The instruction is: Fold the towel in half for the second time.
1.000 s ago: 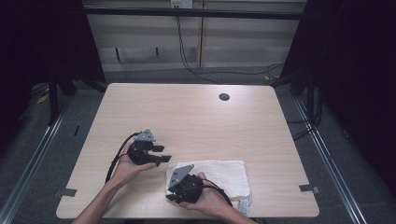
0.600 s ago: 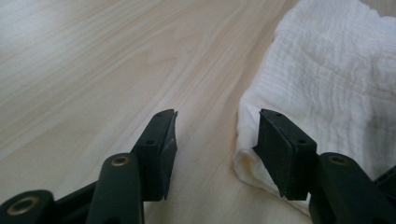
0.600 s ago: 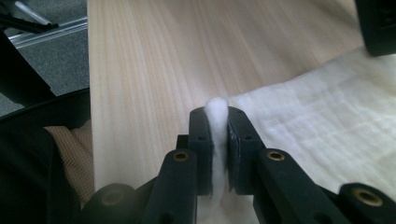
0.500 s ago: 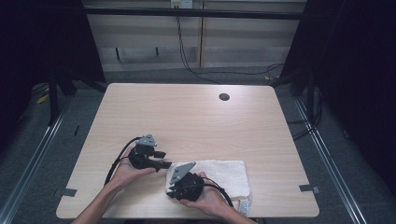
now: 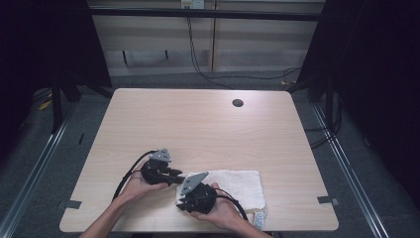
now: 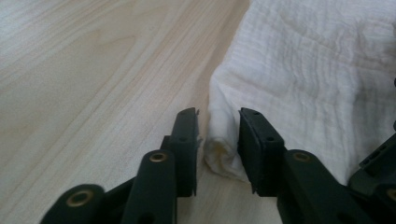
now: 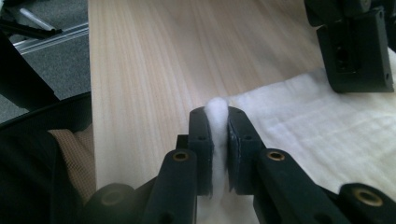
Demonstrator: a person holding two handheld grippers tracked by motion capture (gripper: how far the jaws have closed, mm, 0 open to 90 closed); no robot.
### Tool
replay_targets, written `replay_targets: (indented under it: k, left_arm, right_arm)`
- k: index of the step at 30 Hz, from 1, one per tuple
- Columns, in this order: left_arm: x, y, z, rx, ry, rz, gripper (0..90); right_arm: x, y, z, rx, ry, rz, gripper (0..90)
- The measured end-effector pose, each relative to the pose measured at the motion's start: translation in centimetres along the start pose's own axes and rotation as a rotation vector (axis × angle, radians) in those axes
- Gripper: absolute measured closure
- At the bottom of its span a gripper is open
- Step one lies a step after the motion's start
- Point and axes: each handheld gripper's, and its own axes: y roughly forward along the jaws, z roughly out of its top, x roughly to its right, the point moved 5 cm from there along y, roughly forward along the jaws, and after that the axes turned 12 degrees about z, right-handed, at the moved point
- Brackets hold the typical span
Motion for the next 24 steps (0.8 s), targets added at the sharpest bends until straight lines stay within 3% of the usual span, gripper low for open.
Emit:
replay_targets:
  k: [3,7,9,12,16,24]
  left_arm:
    - [0.3,0.0,0.0,-0.007,0.031,0.001,81.1]
    - [0.3,0.0,0.1,-0.004,0.018,0.005,85.7]
    - [0.1,-0.2,0.3,0.017,-0.005,-0.012,86.4]
    - [-0.2,-0.8,0.6,0.045,-0.042,-0.036,86.6]
    - [-0.6,-1.0,0.6,0.038,-0.077,-0.027,86.9]
    - [-0.8,-2.2,1.3,0.091,-0.117,-0.031,86.9]
  right_arm:
    - [0.0,0.0,0.0,0.001,0.008,0.004,82.0]
    - [-0.1,0.0,0.0,0.0,0.005,-0.004,82.9]
    - [0.0,0.1,0.0,0.02,0.025,0.01,83.4]
    - [0.0,0.1,0.2,0.019,0.015,0.011,83.6]
    - [0.0,-0.3,0.6,0.049,0.004,0.009,83.6]
    - [-0.4,-1.4,1.6,0.092,-0.012,0.004,83.5]
